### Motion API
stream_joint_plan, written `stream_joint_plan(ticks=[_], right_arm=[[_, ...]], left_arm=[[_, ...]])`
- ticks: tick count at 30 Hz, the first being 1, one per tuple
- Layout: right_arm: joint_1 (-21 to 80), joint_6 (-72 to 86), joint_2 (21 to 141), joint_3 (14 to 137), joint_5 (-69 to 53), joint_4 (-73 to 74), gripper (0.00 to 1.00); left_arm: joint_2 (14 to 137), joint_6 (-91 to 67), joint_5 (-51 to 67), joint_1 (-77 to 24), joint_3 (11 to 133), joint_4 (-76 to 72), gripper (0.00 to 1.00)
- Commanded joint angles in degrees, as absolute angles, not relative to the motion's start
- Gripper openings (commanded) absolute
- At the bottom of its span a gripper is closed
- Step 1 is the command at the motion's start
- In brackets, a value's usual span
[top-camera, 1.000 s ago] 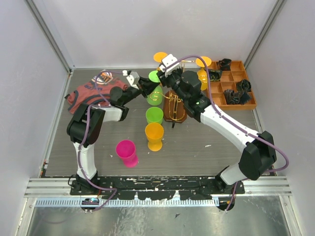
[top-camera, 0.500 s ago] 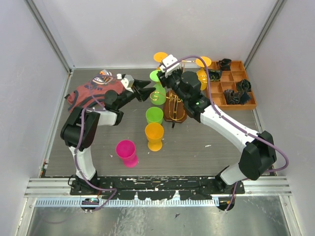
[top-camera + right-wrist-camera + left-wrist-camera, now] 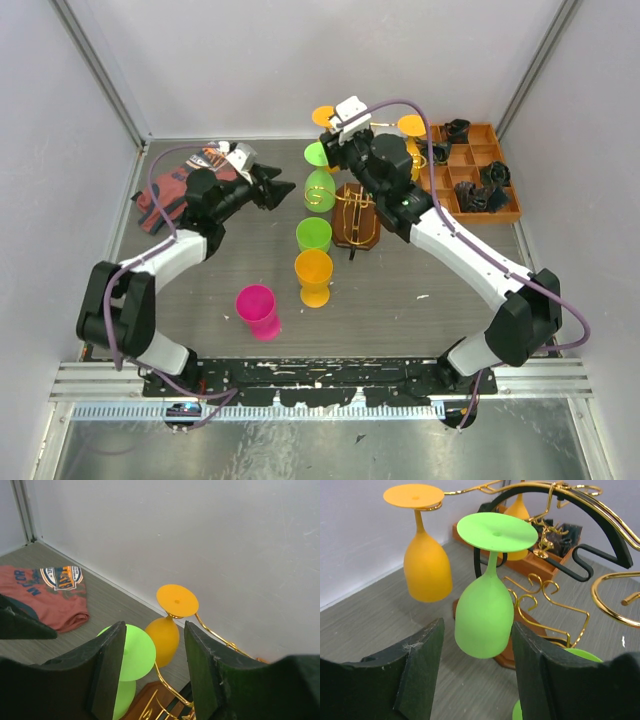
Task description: Place the wine glass upside down on the wine glass rack
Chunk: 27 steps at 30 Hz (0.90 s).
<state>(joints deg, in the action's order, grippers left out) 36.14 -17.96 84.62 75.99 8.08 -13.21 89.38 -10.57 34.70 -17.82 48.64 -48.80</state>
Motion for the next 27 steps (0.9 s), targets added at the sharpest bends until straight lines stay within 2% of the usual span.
stream_joint_plan(ticks=[1, 4, 7, 13, 22, 27], right_arm=[[35.9, -15.3, 83.0, 80.5, 10.0, -12.5, 0.57], [35.9, -14.7, 83.5, 82.1, 11.1, -11.1, 0.59], [35.9, -14.4, 84.6, 84.5, 12.0, -8.6, 0.6], [35.9, -14.6, 85.9, 86.2, 14.2, -7.6, 0.62], [35.9, -14.7, 85.5, 85.1, 15.0, -7.6, 0.62], [35.8, -14.7, 84.9, 84.0, 15.8, -7.6, 0.62]], left_arm=[[83.0, -1.1, 36.3, -17.8, 52.9, -20.4, 0.63], [81.3, 2.0, 36.7, -17.9, 56.9, -6.0, 0.62], [80.8, 1.8, 38.7, -17.9, 58.7, 1.2, 0.6], [81.1, -3.5, 43.1, -18.7, 59.3, 2.8, 0.59], [82.0, -3.9, 39.3, -23.1, 59.2, 1.3, 0.56], [83.7, -1.1, 31.3, -26.6, 62.8, 7.0, 0.51]])
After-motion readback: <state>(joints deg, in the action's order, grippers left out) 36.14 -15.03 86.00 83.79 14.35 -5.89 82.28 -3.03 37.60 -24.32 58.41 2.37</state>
